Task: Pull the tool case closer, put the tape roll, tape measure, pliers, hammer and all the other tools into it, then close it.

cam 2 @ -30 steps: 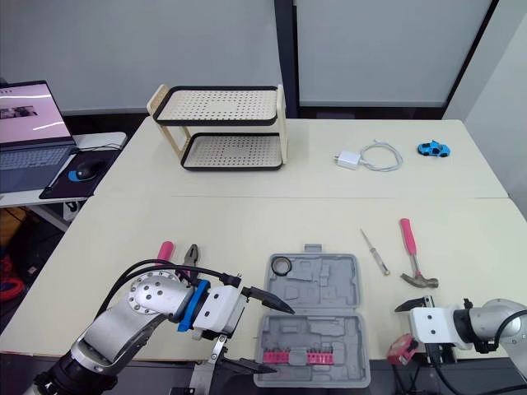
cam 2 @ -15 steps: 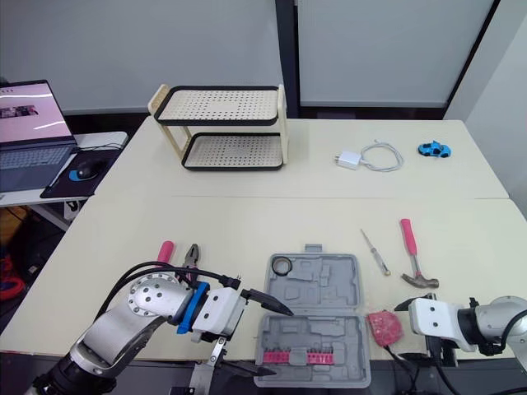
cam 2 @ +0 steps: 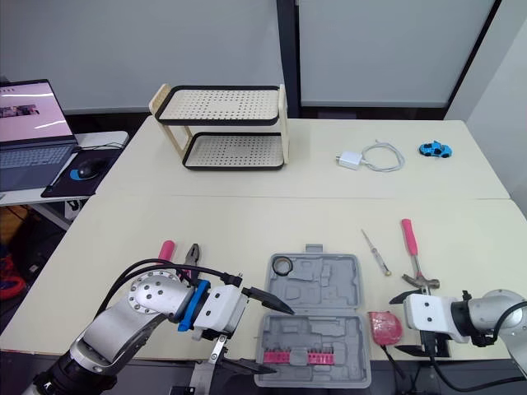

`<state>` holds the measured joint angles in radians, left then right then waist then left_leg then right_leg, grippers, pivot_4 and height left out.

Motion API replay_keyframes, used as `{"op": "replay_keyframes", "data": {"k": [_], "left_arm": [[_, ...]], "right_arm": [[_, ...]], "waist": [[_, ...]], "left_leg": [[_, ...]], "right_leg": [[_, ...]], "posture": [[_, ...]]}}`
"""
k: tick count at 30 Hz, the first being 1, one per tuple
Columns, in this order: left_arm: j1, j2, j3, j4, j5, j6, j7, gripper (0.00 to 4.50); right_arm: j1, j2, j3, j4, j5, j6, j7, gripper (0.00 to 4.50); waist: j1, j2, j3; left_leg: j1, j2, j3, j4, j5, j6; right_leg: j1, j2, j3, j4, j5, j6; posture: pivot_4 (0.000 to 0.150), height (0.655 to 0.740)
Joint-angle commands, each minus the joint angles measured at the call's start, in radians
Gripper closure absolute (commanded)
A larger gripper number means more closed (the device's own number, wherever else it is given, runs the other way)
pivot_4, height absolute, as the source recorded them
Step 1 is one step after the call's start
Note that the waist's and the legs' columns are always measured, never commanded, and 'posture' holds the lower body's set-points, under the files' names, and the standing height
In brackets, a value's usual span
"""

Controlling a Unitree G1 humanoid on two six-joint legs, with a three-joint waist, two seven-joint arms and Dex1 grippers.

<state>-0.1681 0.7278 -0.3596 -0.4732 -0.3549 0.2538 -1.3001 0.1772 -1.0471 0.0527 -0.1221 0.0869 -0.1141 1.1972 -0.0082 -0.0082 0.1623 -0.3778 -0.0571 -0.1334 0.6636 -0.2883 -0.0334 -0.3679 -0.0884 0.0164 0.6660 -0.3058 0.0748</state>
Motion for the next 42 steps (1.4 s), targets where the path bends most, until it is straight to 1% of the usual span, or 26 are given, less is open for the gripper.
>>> {"op": "replay_keyframes", "data": {"k": [1,6,11,27,29,32,37,41,42], "left_arm": [[-0.007,0.003,0.006,-0.034,-0.027,-0.005,-0.010,0.00],[-0.005,0.004,0.008,-0.024,-0.024,-0.013,-0.018,0.00],[-0.004,0.005,0.011,-0.019,-0.020,-0.018,-0.025,0.00],[-0.004,0.010,0.014,-0.019,-0.019,-0.021,-0.030,0.00],[-0.007,0.009,0.013,-0.018,-0.019,-0.018,-0.029,0.00],[-0.011,0.007,0.012,-0.017,-0.019,-0.016,-0.028,0.00],[-0.009,0.006,0.012,-0.015,-0.016,-0.019,-0.025,0.00],[-0.005,0.003,0.014,-0.006,-0.009,-0.028,-0.019,0.00],[-0.005,0.002,0.020,0.003,-0.010,-0.026,-0.013,0.00]], "right_arm": [[-0.028,0.005,0.020,0.043,-0.026,-0.049,0.009,0.03],[-0.076,0.030,0.049,0.105,-0.045,-0.078,0.000,0.03],[-0.101,0.045,0.069,0.129,-0.055,-0.092,0.005,0.03],[-0.120,0.057,0.110,0.143,-0.063,-0.098,0.006,0.03],[-0.122,0.059,0.113,0.149,-0.067,-0.100,0.005,0.42],[-0.122,0.057,0.116,0.150,-0.068,-0.098,0.003,1.26],[-0.095,0.035,0.092,0.121,-0.058,-0.072,-0.002,1.30],[-0.047,0.001,0.028,0.054,-0.034,0.014,-0.021,1.30],[-0.032,-0.015,-0.009,0.014,-0.021,0.065,-0.029,1.30]], "waist": [[0.000,0.000,0.000],[0.000,0.000,0.000],[0.000,0.000,0.000],[0.000,0.000,0.000],[0.000,0.000,0.000],[0.000,0.000,0.000],[0.000,0.000,0.000],[0.001,0.000,0.000],[0.002,0.000,0.000]], "left_leg": [[0.000,0.000,0.000,0.000,0.000,0.000],[0.000,0.000,0.000,0.000,0.000,0.000],[0.000,0.000,0.000,0.000,0.000,0.000],[0.000,0.000,0.000,0.000,0.000,0.000],[0.000,0.000,0.000,0.000,0.000,0.000],[0.000,0.000,0.000,0.000,0.000,0.000],[0.000,0.000,0.000,0.000,0.000,0.000],[0.000,0.000,0.000,0.000,0.000,0.000],[0.000,0.000,0.000,0.000,0.000,0.000]], "right_leg": [[0.000,0.000,0.000,0.000,0.000,0.000],[0.000,0.000,0.000,0.000,0.000,0.000],[0.000,0.000,0.000,0.000,0.000,0.000],[0.000,0.000,0.000,0.000,0.000,0.000],[0.000,0.000,0.000,0.000,0.000,0.000],[0.000,0.000,0.000,0.000,0.000,0.000],[0.000,0.000,0.000,0.000,0.000,0.000],[0.000,0.000,0.000,0.000,0.000,0.000],[0.000,0.000,0.000,0.000,0.000,0.000]], "posture": [[0.150,0.7400],[0.150,0.7400],[0.150,0.7400],[0.150,0.7400],[0.150,0.7400],[0.150,0.7400],[0.150,0.7400],[0.150,0.7400],[0.150,0.7400]]}}
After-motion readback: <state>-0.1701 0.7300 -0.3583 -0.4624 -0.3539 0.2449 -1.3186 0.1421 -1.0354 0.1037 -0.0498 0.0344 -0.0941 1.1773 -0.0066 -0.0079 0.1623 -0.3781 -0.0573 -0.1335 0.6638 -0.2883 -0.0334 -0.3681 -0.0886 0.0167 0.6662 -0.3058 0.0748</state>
